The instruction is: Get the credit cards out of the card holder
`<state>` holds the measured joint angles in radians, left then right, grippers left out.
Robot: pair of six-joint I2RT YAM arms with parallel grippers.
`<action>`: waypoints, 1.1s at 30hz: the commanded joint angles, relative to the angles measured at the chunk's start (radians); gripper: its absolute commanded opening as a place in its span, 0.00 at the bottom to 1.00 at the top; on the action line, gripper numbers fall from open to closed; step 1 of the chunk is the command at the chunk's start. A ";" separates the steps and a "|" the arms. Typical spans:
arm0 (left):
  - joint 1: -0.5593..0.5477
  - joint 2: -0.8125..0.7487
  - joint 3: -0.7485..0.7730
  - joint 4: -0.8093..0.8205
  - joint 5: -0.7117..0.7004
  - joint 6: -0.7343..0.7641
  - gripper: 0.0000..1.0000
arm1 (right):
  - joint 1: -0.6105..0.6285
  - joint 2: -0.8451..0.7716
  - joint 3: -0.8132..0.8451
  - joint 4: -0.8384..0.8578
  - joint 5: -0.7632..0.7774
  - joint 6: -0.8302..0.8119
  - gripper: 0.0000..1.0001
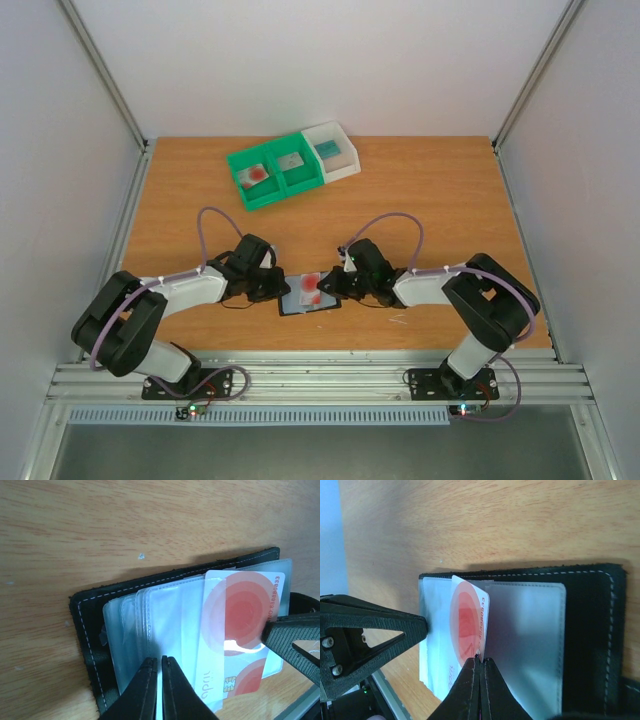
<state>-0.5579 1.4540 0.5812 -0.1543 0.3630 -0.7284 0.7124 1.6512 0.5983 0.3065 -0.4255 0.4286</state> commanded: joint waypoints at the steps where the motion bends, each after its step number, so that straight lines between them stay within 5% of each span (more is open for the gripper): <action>1: -0.003 0.015 -0.015 -0.009 -0.040 -0.005 0.08 | -0.010 -0.043 -0.035 -0.055 0.049 0.012 0.01; 20: -0.005 -0.276 0.011 -0.059 0.059 -0.098 0.69 | -0.011 -0.233 -0.046 -0.144 0.062 0.047 0.01; 33: -0.005 -0.373 -0.069 0.178 0.175 -0.273 0.74 | -0.010 -0.362 -0.053 -0.018 -0.036 0.175 0.01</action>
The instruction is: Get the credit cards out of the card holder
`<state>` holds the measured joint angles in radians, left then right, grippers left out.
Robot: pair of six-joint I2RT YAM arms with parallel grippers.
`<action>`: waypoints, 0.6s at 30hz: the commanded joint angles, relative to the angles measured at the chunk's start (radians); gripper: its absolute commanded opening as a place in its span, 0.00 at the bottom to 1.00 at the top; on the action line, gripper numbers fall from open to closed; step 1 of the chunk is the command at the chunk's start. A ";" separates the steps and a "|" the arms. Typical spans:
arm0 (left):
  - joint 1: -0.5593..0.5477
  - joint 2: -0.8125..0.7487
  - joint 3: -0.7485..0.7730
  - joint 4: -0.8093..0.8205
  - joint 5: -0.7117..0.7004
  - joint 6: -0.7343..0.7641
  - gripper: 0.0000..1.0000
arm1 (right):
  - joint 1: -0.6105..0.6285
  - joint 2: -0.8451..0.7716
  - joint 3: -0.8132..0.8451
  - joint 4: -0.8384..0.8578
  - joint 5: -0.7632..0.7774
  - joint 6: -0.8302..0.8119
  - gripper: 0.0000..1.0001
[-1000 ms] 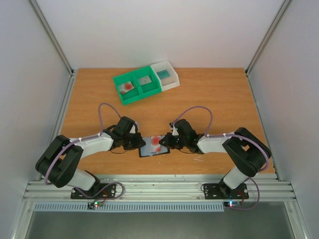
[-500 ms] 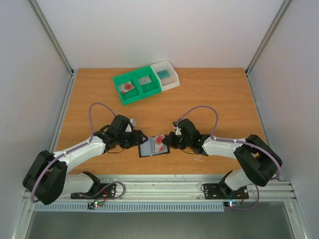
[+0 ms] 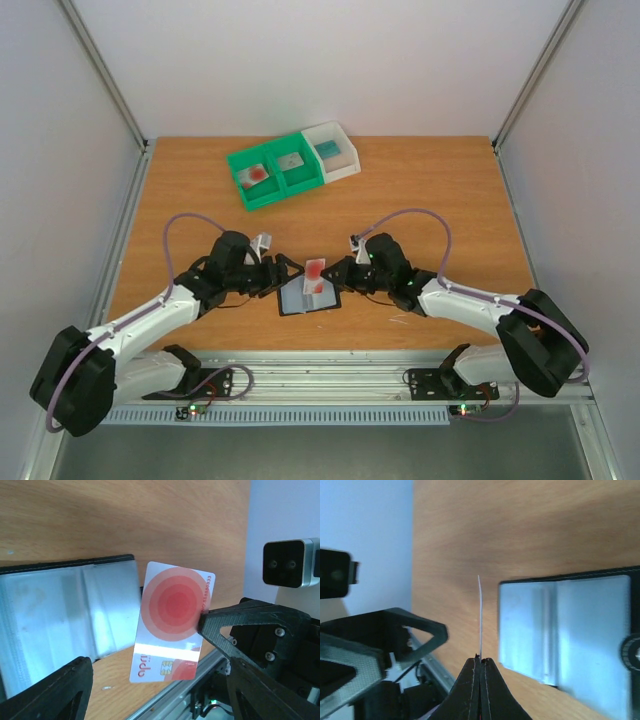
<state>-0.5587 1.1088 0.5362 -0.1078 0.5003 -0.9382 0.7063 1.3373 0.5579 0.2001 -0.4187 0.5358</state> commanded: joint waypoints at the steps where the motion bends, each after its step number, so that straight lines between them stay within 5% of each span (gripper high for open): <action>1: -0.004 -0.027 -0.029 0.147 0.042 -0.070 0.73 | -0.004 -0.054 -0.014 0.109 -0.051 0.080 0.01; 6: -0.004 -0.006 -0.064 0.264 0.085 -0.121 0.64 | -0.004 -0.060 -0.030 0.216 -0.089 0.129 0.01; 14: -0.004 0.012 -0.087 0.400 0.133 -0.189 0.12 | -0.004 -0.048 -0.050 0.265 -0.115 0.142 0.01; 18: -0.004 0.003 -0.087 0.404 0.146 -0.181 0.00 | -0.005 -0.058 -0.056 0.253 -0.125 0.105 0.07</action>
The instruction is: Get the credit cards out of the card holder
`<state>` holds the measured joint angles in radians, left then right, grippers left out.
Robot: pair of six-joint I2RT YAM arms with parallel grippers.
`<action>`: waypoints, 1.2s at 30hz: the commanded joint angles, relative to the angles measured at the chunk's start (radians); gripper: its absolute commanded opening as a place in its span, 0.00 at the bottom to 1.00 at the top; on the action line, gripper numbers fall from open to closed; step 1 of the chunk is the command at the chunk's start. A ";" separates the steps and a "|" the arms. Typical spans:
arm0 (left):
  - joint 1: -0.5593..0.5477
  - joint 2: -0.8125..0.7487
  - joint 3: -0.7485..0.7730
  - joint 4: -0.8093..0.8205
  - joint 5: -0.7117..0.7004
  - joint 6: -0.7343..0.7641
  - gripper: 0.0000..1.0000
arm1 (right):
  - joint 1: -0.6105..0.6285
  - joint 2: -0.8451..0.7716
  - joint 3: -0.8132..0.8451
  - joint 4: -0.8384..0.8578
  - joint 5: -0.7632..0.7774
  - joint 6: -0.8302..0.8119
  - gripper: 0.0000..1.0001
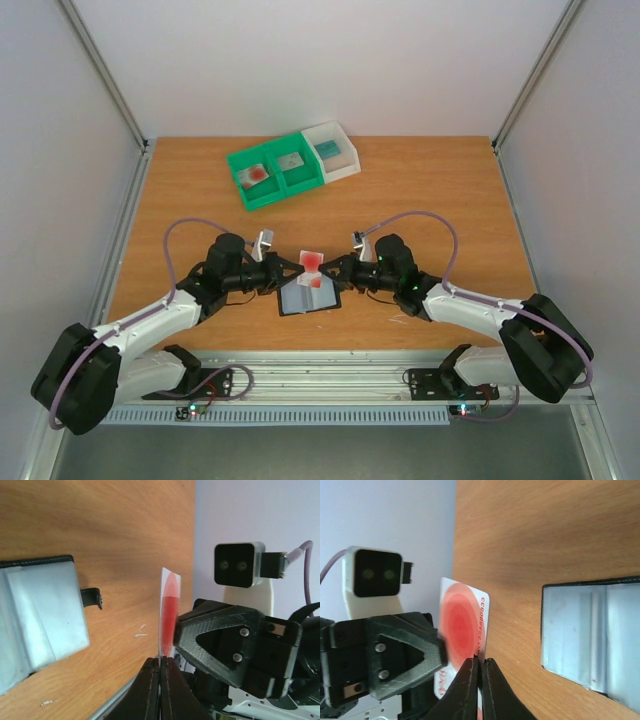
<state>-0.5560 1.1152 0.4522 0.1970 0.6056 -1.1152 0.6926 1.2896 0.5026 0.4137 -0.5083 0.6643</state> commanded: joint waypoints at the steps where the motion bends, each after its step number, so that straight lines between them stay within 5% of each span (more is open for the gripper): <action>1: -0.007 -0.006 -0.003 0.099 0.044 0.001 0.00 | 0.008 -0.015 0.002 0.023 -0.042 -0.042 0.09; 12: -0.005 -0.067 0.077 -0.149 0.129 0.219 0.00 | -0.045 -0.199 0.153 -0.506 -0.079 -0.442 0.27; 19: -0.005 -0.081 0.138 -0.316 0.247 0.385 0.00 | -0.047 -0.199 0.318 -0.819 -0.168 -0.687 0.29; 26: -0.008 -0.118 0.184 -0.443 0.316 0.496 0.01 | -0.047 -0.181 0.412 -0.942 -0.259 -0.787 0.30; 36: -0.028 -0.114 0.170 -0.386 0.352 0.471 0.01 | -0.047 -0.126 0.429 -0.940 -0.315 -0.798 0.36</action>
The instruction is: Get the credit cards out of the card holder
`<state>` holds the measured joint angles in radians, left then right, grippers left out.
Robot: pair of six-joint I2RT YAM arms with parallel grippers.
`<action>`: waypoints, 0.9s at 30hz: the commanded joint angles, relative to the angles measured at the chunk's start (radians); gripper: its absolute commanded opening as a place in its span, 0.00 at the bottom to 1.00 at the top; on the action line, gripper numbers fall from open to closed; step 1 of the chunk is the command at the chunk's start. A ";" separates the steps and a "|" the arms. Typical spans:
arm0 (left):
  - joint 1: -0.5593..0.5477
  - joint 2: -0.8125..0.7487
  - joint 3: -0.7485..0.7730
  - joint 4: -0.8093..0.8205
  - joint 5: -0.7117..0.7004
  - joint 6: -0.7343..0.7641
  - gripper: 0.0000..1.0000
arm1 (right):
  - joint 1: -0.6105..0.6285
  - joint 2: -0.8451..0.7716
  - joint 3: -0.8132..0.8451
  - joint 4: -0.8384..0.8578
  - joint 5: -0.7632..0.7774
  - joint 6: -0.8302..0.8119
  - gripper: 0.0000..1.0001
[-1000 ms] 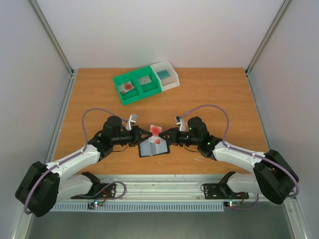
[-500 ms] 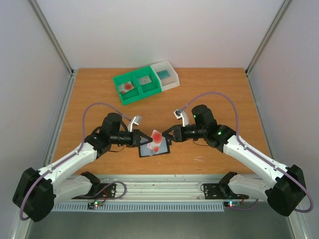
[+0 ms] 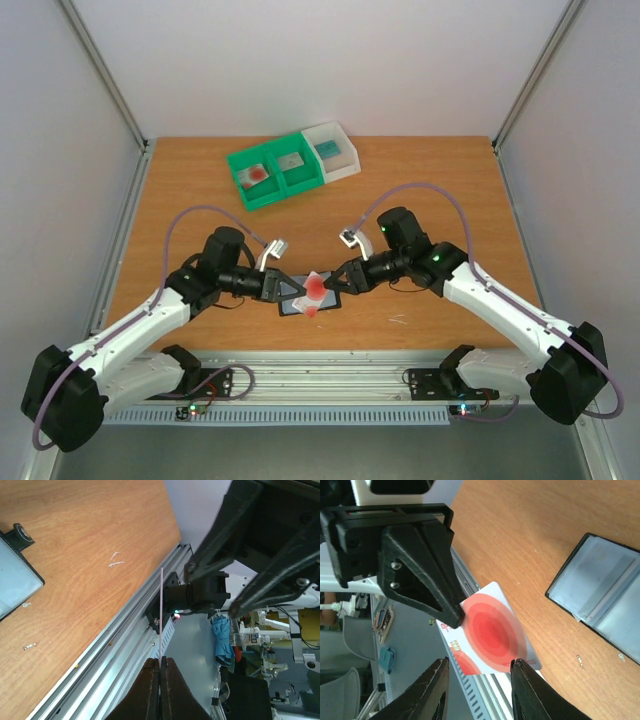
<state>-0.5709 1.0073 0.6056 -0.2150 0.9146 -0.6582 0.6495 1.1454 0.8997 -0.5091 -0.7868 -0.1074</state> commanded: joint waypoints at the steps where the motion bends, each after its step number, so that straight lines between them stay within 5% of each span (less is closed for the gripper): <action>1: -0.017 -0.009 0.016 0.029 0.045 0.014 0.00 | -0.004 0.021 0.032 -0.010 -0.037 -0.026 0.36; 18: -0.053 -0.022 0.005 0.082 0.066 0.002 0.00 | -0.004 0.088 0.048 0.005 -0.075 -0.029 0.37; 27: -0.053 -0.028 -0.002 0.097 0.072 -0.009 0.00 | -0.004 0.100 0.047 0.033 -0.133 -0.019 0.18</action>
<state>-0.6193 1.0008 0.6056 -0.1795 0.9703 -0.6647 0.6460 1.2392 0.9321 -0.5026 -0.8627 -0.1249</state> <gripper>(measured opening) 0.008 0.193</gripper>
